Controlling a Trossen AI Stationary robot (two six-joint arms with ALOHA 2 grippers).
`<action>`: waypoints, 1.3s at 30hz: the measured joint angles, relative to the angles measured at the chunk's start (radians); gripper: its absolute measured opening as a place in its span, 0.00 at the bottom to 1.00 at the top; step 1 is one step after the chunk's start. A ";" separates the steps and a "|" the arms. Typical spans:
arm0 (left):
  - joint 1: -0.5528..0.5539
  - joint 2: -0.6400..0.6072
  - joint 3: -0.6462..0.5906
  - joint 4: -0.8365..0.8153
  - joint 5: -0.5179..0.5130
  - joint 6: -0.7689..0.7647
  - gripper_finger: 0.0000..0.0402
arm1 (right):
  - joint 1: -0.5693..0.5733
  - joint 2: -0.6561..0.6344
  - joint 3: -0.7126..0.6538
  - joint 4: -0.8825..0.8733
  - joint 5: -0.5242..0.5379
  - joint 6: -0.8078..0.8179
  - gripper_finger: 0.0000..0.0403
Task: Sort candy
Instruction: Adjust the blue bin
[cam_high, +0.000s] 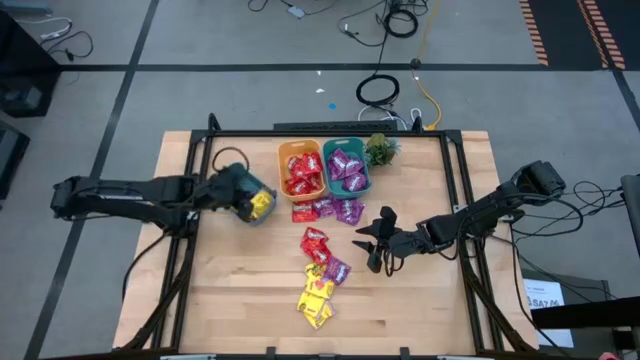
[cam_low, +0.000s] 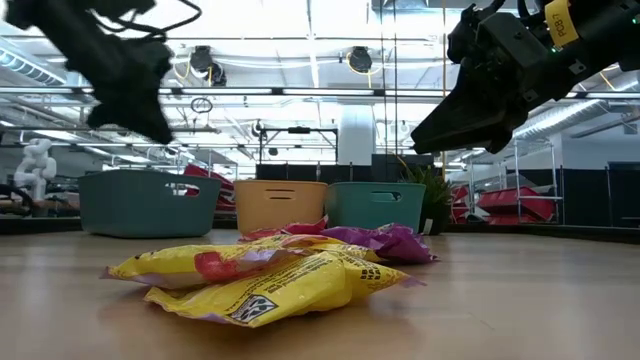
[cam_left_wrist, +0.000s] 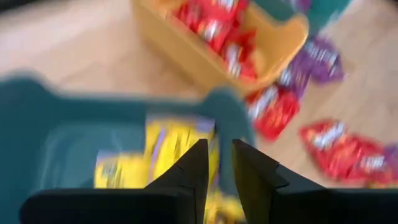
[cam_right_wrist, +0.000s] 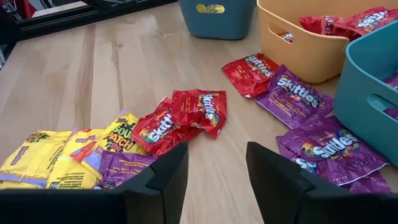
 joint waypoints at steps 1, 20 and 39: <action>-0.022 -0.017 0.001 -0.048 -0.004 -0.025 0.18 | 0.000 0.000 0.000 0.001 0.000 0.000 0.38; 0.133 -0.043 0.041 -0.319 -0.187 0.128 0.06 | 0.000 0.000 0.000 0.005 0.000 0.004 0.38; 0.600 0.174 0.041 -0.177 0.150 0.305 0.29 | 0.000 0.000 0.000 0.005 0.003 -0.002 0.38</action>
